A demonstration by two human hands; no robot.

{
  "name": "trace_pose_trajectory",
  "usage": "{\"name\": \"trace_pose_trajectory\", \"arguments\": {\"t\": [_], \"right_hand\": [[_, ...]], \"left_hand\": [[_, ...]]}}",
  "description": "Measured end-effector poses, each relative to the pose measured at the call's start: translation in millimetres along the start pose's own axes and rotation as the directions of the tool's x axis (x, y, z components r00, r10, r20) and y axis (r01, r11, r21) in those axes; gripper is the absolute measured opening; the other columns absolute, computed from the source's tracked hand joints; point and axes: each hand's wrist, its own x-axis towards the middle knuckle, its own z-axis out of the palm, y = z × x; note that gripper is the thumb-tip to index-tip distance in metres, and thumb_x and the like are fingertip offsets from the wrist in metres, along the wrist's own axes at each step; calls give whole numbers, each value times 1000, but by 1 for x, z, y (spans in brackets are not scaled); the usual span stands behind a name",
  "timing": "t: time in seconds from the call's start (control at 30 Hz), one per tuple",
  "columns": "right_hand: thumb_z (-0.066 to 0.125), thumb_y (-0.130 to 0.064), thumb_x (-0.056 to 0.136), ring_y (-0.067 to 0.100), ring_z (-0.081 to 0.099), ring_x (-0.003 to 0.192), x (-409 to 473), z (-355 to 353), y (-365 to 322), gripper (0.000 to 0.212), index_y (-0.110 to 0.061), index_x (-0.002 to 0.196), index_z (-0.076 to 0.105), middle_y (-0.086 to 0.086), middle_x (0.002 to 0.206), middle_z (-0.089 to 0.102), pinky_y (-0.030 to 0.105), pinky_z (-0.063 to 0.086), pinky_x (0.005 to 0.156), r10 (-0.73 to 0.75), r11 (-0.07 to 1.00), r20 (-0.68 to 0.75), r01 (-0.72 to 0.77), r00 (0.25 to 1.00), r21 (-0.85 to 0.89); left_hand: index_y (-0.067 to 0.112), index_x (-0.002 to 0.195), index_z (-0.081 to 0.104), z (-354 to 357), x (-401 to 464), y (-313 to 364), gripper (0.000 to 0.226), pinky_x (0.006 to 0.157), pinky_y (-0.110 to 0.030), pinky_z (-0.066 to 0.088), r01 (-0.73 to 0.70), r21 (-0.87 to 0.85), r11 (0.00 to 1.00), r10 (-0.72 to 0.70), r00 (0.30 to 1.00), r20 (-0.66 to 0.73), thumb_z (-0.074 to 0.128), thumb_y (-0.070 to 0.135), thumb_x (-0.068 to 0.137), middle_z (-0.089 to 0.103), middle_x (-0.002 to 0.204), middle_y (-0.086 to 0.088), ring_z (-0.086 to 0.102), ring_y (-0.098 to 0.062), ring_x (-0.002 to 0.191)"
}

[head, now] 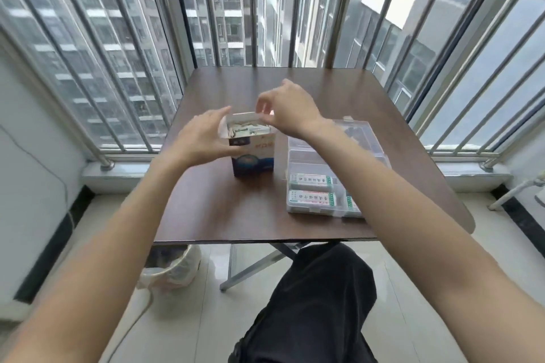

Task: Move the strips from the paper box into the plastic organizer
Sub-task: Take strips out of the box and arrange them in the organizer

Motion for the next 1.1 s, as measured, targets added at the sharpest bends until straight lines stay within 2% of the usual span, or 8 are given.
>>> {"name": "trace_pose_trajectory", "arguments": {"t": [0.1, 0.23, 0.37, 0.47, 0.6, 0.8, 0.93, 1.1], "right_hand": [[64, -43, 85, 26, 59, 100, 20, 14, -13, 30, -19, 102, 71, 6, 101, 69, 31, 43, 77, 39, 983, 183, -5, 982, -182], [64, -18, 83, 27, 63, 85, 25, 23, -16, 11, -17, 89, 73, 6, 92, 70, 36, 52, 75, 29, 998, 247, -42, 969, 47], [57, -4, 87, 20, 58, 86, 26, 15, -11, 18, -10, 96, 71, 4, 96, 64, 33, 49, 77, -79, 985, 164, 52, 983, 162], [53, 8, 87, 12, 56, 89, 23, 10, -8, 32, -12, 108, 68, -2, 98, 58, 21, 46, 75, -50, 956, 169, -2, 984, 292], [62, -2, 84, 15, 61, 97, 19, 7, -5, 32, -9, 115, 63, 3, 113, 62, 26, 52, 87, 3, 885, 205, -98, 979, 456], [69, -44, 81, 16, 56, 98, 21, 15, -7, 40, -18, 110, 61, -2, 107, 65, 27, 39, 71, 15, 1000, 159, -13, 987, -11], [67, -40, 84, 21, 58, 99, 24, 21, -9, 33, -20, 110, 66, 1, 109, 67, 27, 38, 69, 15, 999, 158, -10, 987, -30], [63, -37, 87, 21, 61, 92, 25, 22, -11, 23, -21, 101, 71, 1, 102, 70, 28, 41, 69, 10, 995, 83, -18, 996, 93]], "left_hand": [[18, 145, 33, 5, -1, -3, 90, 107, -33, 31, 11, -52, 999, -12, 1000, -16, 77, 44, 72, 42, 146, -3, 36, -20, 135], [22, 144, 35, 4, -4, -2, 86, 106, -35, 33, 1, -51, 999, -3, 999, -42, 76, 43, 73, 44, 144, -2, 38, -20, 134], [23, 143, 36, 5, -3, -3, 84, 102, -34, 35, 11, -39, 999, -13, 999, -52, 76, 45, 73, 46, 143, -1, 41, -20, 132], [25, 143, 37, 6, -4, -5, 83, 102, -34, 37, 9, -74, 997, -14, 997, -76, 75, 48, 72, 47, 142, 1, 42, -19, 131], [24, 143, 38, 8, -3, -6, 84, 101, -34, 37, -4, -77, 997, -3, 997, -81, 76, 47, 71, 48, 142, 0, 42, -20, 131], [27, 142, 37, 9, -2, -8, 83, 100, -37, 38, 11, -72, 997, -16, 997, -78, 76, 47, 71, 48, 141, 2, 43, -21, 129], [27, 142, 37, 8, -1, -10, 84, 101, -40, 38, 8, -81, 997, -14, 997, -73, 76, 47, 71, 48, 141, 2, 43, -21, 129], [27, 143, 35, 9, -2, -10, 84, 101, -38, 38, 2, -77, 997, -7, 998, -63, 74, 49, 71, 46, 143, 3, 42, -19, 131]]}}
